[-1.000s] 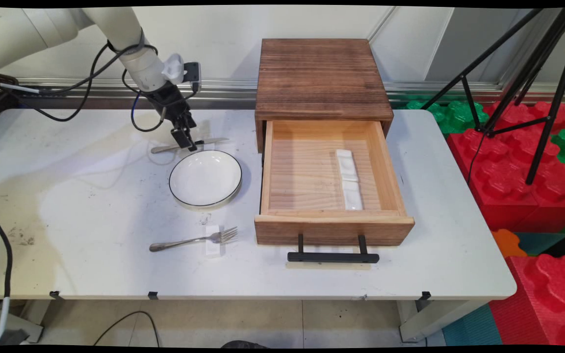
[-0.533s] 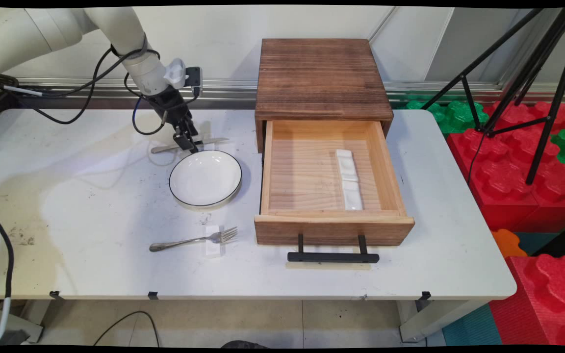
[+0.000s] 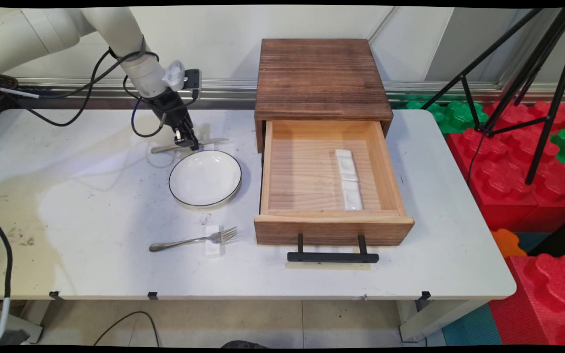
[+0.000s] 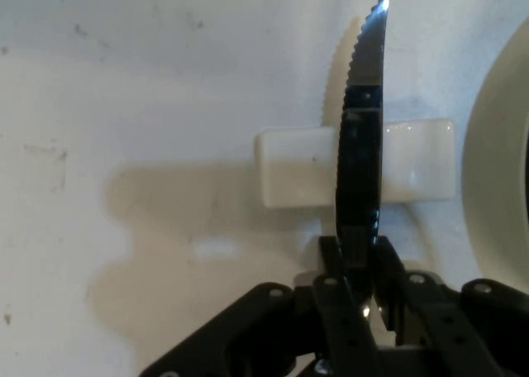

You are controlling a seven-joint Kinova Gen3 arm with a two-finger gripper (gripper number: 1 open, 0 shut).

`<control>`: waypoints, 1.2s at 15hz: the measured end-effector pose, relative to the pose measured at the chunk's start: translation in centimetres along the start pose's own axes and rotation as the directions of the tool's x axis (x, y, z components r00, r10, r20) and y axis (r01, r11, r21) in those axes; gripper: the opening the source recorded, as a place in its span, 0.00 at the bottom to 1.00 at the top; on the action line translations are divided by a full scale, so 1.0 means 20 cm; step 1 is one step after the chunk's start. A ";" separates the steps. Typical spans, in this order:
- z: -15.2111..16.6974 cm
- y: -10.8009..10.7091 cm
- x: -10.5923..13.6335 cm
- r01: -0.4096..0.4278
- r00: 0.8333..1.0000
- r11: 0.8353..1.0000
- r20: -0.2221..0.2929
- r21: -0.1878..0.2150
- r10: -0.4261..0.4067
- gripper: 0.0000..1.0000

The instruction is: Place the picked object into the drawer

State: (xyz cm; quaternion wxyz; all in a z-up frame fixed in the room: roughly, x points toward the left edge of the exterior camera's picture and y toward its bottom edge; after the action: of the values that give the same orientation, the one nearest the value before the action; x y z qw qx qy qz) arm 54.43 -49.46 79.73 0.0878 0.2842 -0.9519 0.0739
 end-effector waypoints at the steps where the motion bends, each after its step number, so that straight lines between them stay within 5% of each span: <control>1: 0.00 0.00 0.00 -0.003 1.000 1.000 -0.001 0.000 0.003 0.00; 9: -0.11 0.02 -0.07 0.014 1.000 1.000 -0.019 0.027 -0.014 0.00; 18: -0.53 0.12 -0.15 0.043 0.994 0.994 -0.102 0.099 -0.033 0.00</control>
State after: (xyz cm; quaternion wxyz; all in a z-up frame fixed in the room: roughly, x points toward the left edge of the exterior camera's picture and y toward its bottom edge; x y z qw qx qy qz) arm 56.88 -43.95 89.17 0.1226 0.3023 -0.9357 0.1343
